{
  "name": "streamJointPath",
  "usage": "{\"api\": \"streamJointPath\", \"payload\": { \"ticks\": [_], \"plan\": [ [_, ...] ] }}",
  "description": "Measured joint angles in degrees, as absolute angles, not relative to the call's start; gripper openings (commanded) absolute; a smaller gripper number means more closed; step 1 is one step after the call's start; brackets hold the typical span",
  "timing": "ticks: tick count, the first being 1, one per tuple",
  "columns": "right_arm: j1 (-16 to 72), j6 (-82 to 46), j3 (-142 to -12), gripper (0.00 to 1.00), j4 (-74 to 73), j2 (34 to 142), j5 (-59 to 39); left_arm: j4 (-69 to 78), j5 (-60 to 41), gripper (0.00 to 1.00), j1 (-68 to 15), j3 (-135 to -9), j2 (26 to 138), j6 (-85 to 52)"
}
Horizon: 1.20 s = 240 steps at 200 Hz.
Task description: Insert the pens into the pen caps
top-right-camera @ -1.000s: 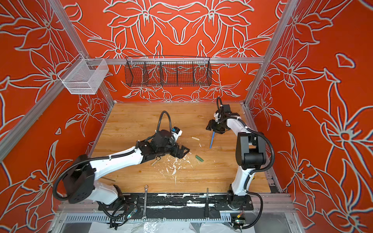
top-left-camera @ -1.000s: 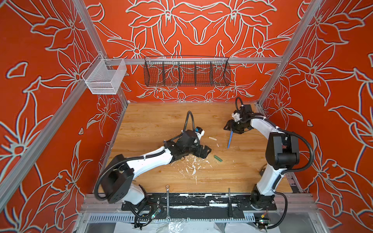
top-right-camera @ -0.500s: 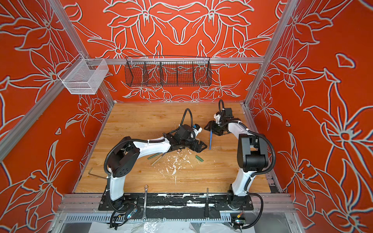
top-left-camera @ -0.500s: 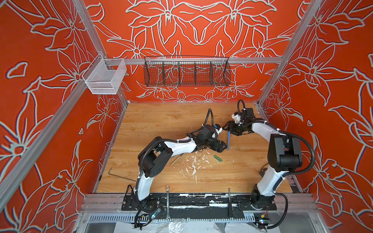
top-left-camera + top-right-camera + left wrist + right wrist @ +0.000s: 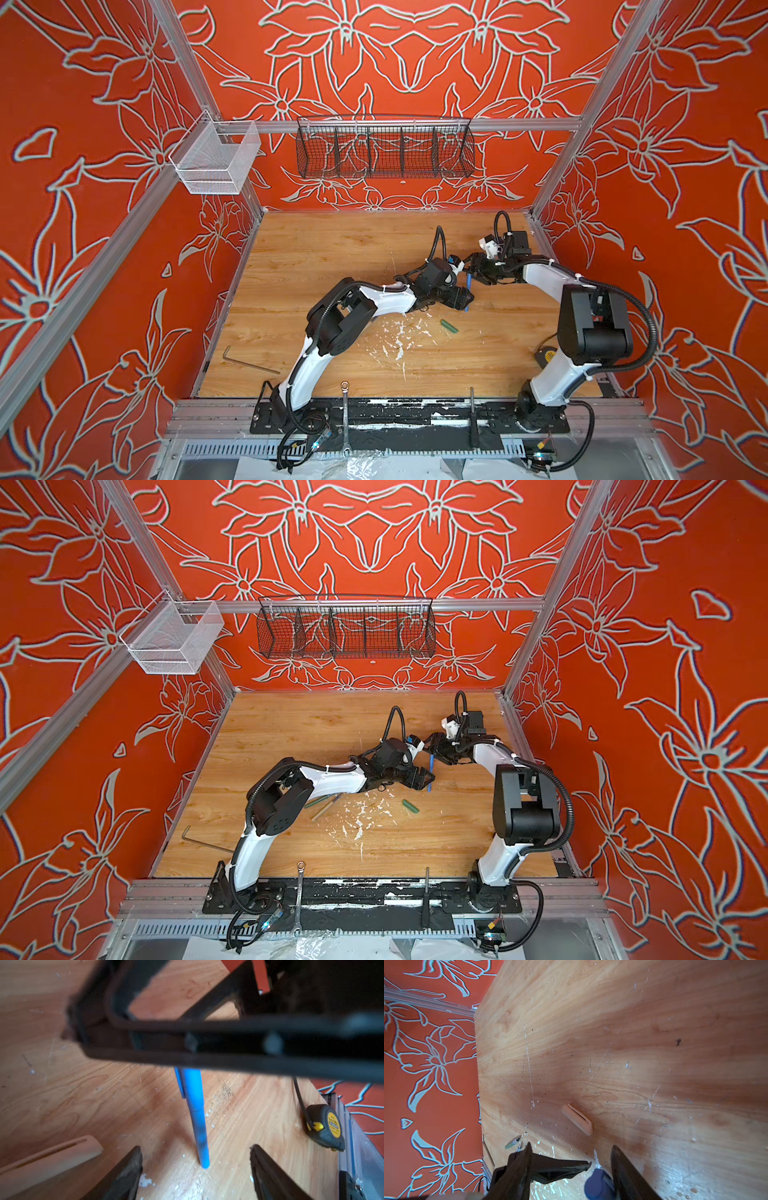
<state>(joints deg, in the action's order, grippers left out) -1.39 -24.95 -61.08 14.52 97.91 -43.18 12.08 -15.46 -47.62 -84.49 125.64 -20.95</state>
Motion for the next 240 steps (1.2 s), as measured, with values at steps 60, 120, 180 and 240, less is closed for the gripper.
{"api": "streamJointPath", "payload": {
  "ticks": [60, 120, 180, 240],
  "plan": [
    [-2.4, -26.1, -60.6, 0.61, 13.1, 96.0, -44.8, 13.9, -15.6, 0.58, -47.5, -87.2, 128.9, -21.2],
    [-2.8, -27.9, -59.2, 0.61, 10.8, 95.8, -45.8, 14.8, -16.9, 0.5, -47.6, -89.1, 130.1, -21.9],
    [-3.1, -29.3, -58.0, 0.61, 9.6, 95.6, -45.9, 15.3, -17.3, 0.32, -47.5, -91.5, 132.0, -22.4],
    [-3.3, -29.4, -58.0, 0.61, 10.1, 94.3, -44.9, 15.6, -18.2, 0.09, -47.3, -91.9, 132.1, -23.1]
  ]
}}
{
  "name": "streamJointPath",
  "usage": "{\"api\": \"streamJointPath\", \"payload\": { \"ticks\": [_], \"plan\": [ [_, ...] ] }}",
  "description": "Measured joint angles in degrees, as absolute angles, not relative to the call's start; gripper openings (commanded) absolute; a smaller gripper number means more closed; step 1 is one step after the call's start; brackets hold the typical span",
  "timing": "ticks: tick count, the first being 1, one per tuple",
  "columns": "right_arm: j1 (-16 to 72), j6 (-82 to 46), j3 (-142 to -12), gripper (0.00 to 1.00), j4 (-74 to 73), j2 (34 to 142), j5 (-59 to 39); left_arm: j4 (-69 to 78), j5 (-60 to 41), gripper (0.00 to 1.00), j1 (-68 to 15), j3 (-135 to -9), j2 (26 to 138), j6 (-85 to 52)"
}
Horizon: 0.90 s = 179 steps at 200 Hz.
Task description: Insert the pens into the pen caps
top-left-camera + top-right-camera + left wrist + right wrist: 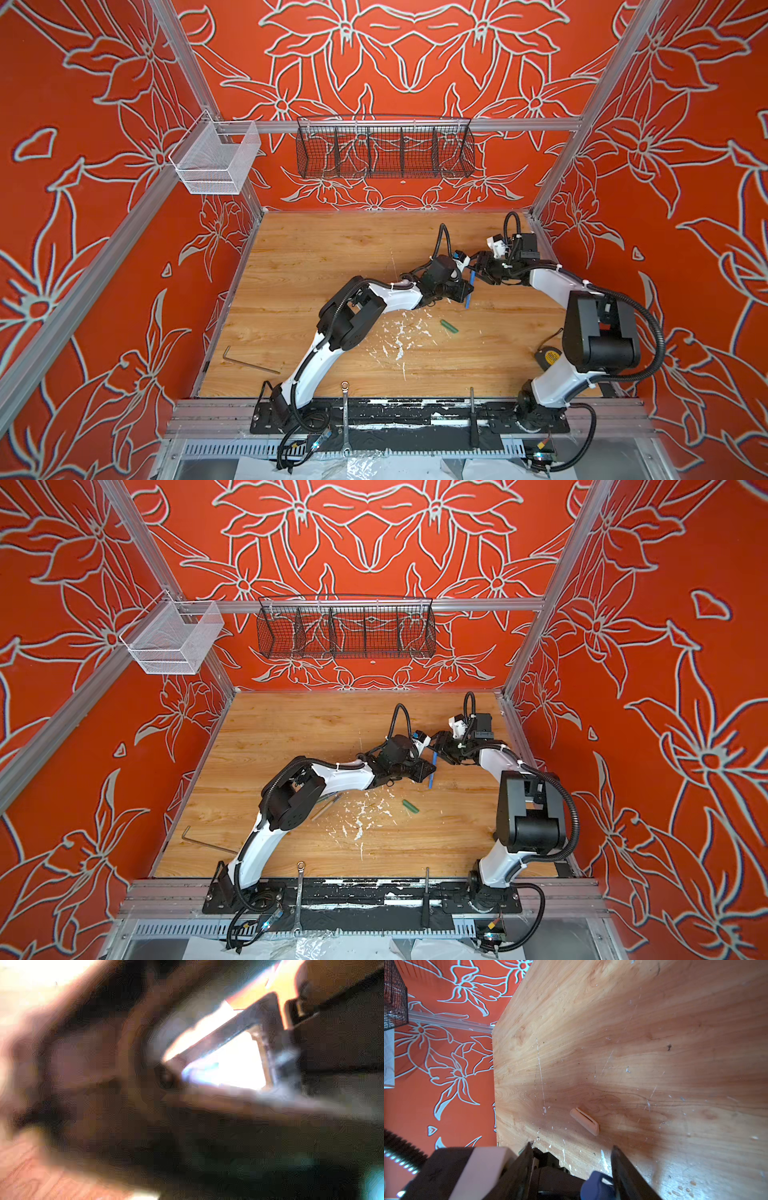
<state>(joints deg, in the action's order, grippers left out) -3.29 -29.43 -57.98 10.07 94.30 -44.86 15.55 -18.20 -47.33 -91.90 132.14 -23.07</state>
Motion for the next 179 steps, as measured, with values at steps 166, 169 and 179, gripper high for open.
{"api": "streamJointPath", "payload": {
  "ticks": [166, 169, 179],
  "plan": [
    [-7.5, -25.1, -55.3, 0.63, 20.8, 72.0, -22.7, -2.0, -24.6, 0.26, -46.9, -126.4, 150.4, -29.1],
    [-7.5, -25.0, -55.0, 0.63, 20.9, 71.5, -22.4, -3.1, -24.3, 0.26, -46.9, -127.5, 150.9, -29.5],
    [-7.7, -24.9, -53.9, 0.63, 21.4, 69.8, -21.6, -6.4, -23.9, 0.28, -46.8, -130.6, 152.3, -30.1]
  ]
}}
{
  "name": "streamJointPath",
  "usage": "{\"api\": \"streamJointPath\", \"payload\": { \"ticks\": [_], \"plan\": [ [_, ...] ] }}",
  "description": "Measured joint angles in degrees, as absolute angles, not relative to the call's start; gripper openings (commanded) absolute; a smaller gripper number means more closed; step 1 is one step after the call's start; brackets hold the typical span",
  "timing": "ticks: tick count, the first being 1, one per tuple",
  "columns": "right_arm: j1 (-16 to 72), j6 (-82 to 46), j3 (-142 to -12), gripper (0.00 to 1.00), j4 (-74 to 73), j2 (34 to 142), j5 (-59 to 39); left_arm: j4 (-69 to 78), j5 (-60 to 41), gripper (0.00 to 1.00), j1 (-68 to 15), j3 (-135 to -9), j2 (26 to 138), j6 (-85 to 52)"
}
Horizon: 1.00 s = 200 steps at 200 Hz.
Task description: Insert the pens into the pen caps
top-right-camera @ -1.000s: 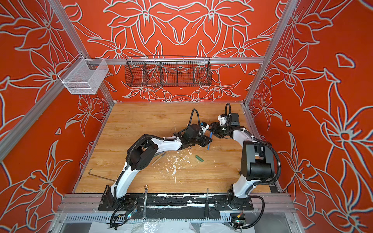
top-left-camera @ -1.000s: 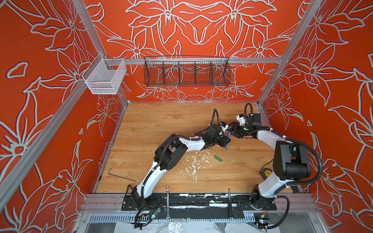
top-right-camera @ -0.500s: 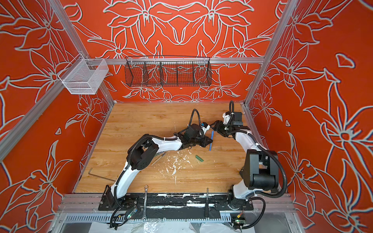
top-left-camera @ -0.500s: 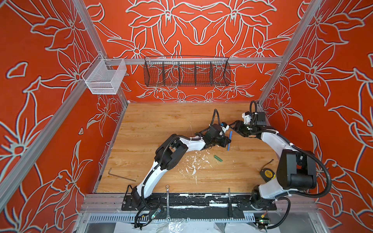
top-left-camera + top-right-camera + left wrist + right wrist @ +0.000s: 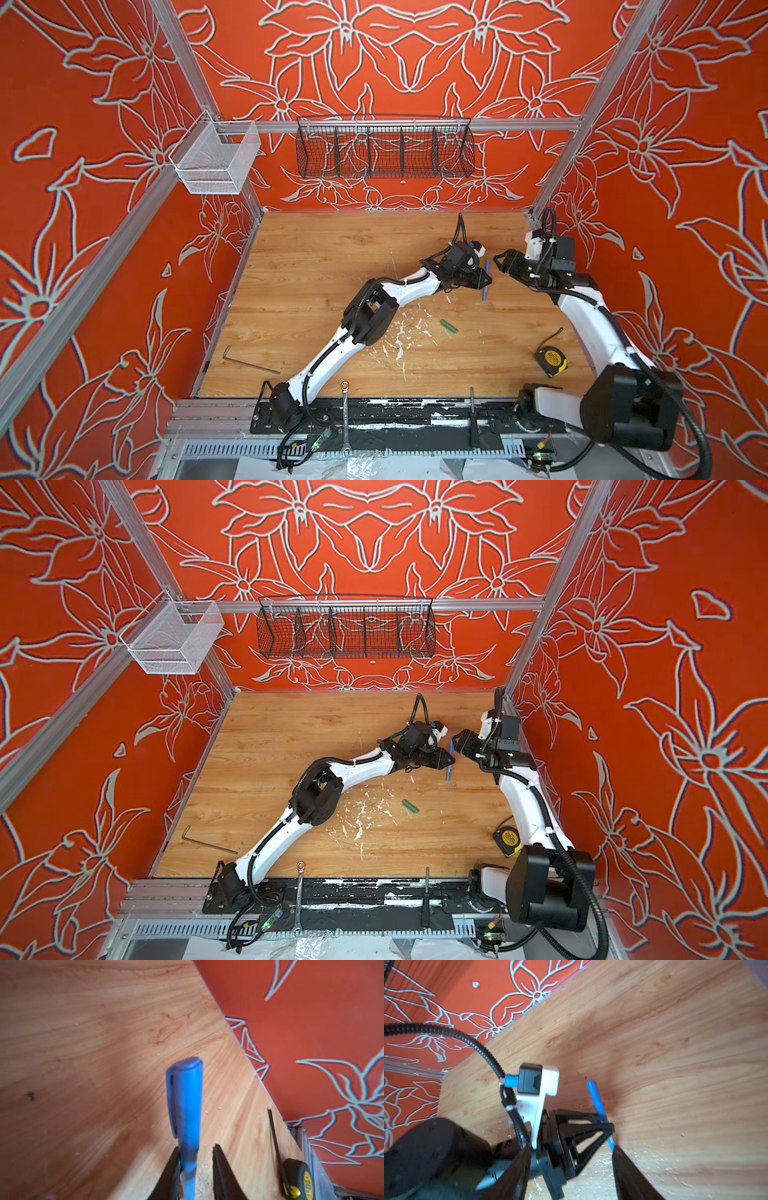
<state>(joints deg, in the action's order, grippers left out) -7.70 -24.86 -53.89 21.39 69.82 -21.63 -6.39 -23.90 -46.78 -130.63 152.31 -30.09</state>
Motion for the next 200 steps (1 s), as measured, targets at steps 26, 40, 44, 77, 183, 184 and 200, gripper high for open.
{"api": "streamJointPath", "payload": {
  "ticks": [26, 40, 44, 77, 183, 184, 200],
  "plan": [
    [-7.8, -24.8, -51.4, 0.64, 22.0, 67.9, -20.8, -12.5, -22.8, 0.3, -46.5, -133.4, 153.2, -32.0],
    [-7.8, -24.8, -50.5, 0.63, 22.1, 67.9, -20.8, -15.0, -22.0, 0.43, -46.5, -133.5, 153.2, -32.5],
    [-7.8, -24.8, -50.3, 0.63, 22.1, 67.9, -20.8, -15.5, -21.7, 0.46, -46.5, -133.5, 153.2, -33.2],
    [-7.8, -24.7, -49.9, 0.63, 22.2, 68.1, -20.8, -17.1, -21.1, 0.64, -46.5, -133.1, 153.2, -34.1],
    [-7.8, -22.7, -50.0, 0.63, 27.0, 63.9, -19.2, -21.5, -10.8, 0.97, -46.5, -121.1, 141.2, -29.5],
    [-7.8, -22.7, -50.0, 0.64, 27.1, 63.8, -19.2, -21.5, -10.6, 0.97, -46.5, -120.9, 141.0, -29.4],
    [-7.8, -22.7, -50.7, 0.63, 28.9, 59.7, -20.6, -22.2, -7.4, 0.97, -46.5, -117.0, 136.1, -27.8]
  ]
}}
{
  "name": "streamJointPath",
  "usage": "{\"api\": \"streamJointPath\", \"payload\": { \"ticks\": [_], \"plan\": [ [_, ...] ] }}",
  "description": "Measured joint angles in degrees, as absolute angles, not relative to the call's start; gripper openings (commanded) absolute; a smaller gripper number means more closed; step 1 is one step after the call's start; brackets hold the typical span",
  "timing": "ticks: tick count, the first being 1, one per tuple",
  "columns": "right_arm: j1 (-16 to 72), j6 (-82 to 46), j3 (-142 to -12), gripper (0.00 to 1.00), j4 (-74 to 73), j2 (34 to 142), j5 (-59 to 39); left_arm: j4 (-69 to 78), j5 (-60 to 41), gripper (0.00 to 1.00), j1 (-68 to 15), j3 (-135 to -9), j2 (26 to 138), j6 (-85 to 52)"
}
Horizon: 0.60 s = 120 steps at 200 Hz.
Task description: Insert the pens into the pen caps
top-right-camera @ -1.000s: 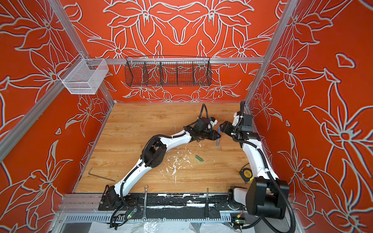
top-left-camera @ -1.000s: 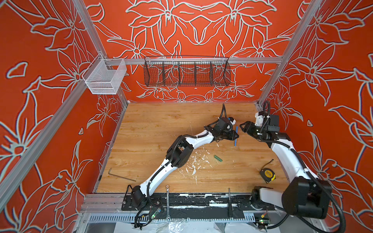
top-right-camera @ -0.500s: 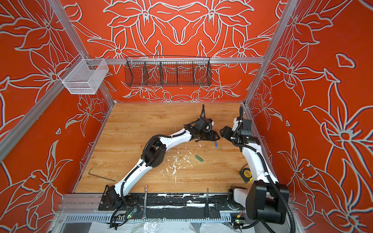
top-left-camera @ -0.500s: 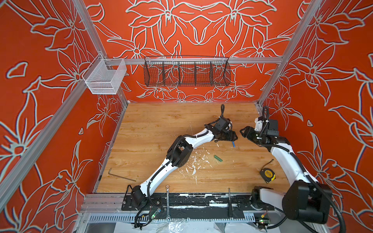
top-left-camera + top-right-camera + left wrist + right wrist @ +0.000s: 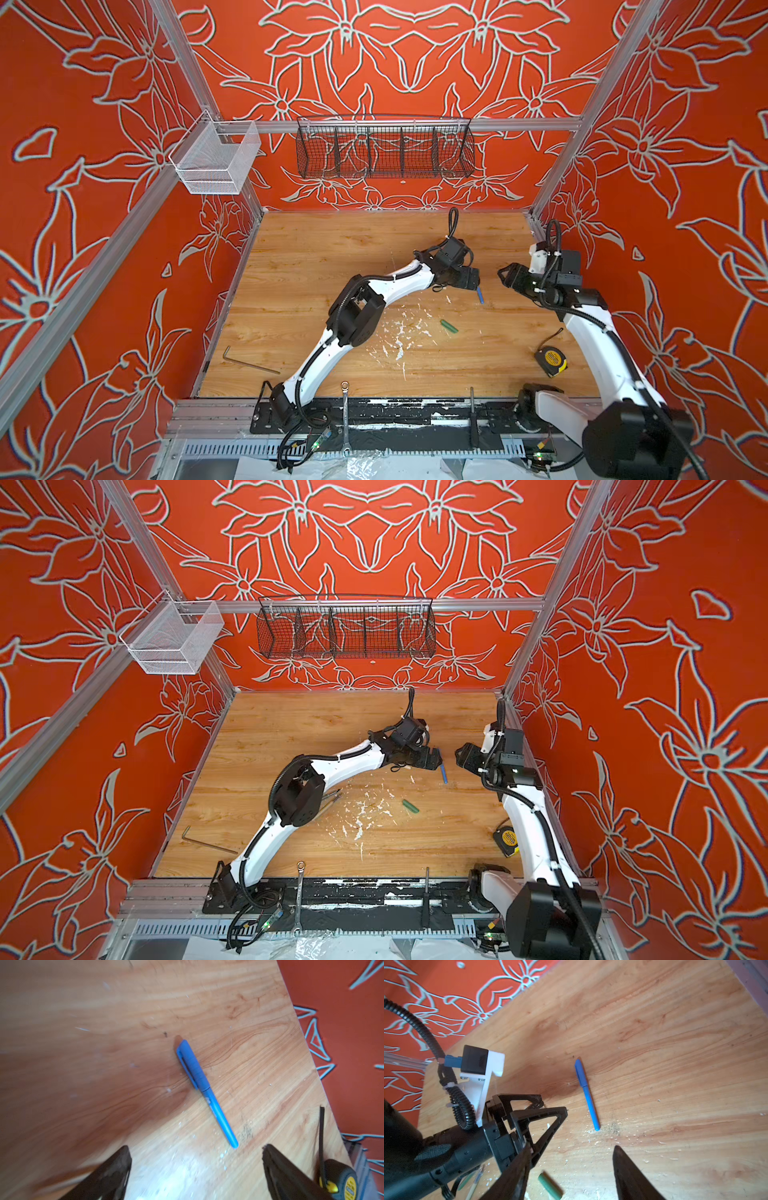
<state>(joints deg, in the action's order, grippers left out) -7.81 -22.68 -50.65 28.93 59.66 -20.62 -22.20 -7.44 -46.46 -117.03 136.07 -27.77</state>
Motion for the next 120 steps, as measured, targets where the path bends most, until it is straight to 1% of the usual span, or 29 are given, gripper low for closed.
{"api": "streamJointPath", "payload": {
  "ticks": [31, 40, 52, 66, 86, 103, 120],
  "plan": [
    [-6.7, -22.7, -52.1, 0.63, 31.4, 53.1, -24.8, -23.3, -1.8, 0.97, -46.0, -106.4, 122.3, -25.2],
    [-4.8, -22.7, -52.1, 0.63, 32.2, 52.2, -25.1, -23.6, -0.8, 0.97, -45.5, -103.0, 117.5, -24.6],
    [0.2, -22.7, -52.0, 0.63, 33.3, 52.1, -24.6, -23.9, 0.7, 0.97, -44.5, -98.2, 110.8, -23.8],
    [7.8, -22.5, -52.0, 0.63, 34.8, 53.9, -23.6, -24.7, 2.5, 0.97, -43.0, -92.1, 102.3, -22.9],
    [16.2, -21.8, -51.9, 0.63, 36.2, 58.4, -21.9, -27.2, 5.1, 0.97, -41.0, -84.2, 91.7, -22.0],
    [20.3, -21.2, -51.3, 0.63, 36.9, 62.2, -19.7, -28.8, 7.8, 0.97, -40.4, -76.7, 84.4, -22.4],
    [21.7, -20.6, -50.9, 0.63, 36.9, 65.6, -17.7, -30.7, 9.5, 0.97, -40.2, -67.3, 77.6, -24.2]
  ]
}}
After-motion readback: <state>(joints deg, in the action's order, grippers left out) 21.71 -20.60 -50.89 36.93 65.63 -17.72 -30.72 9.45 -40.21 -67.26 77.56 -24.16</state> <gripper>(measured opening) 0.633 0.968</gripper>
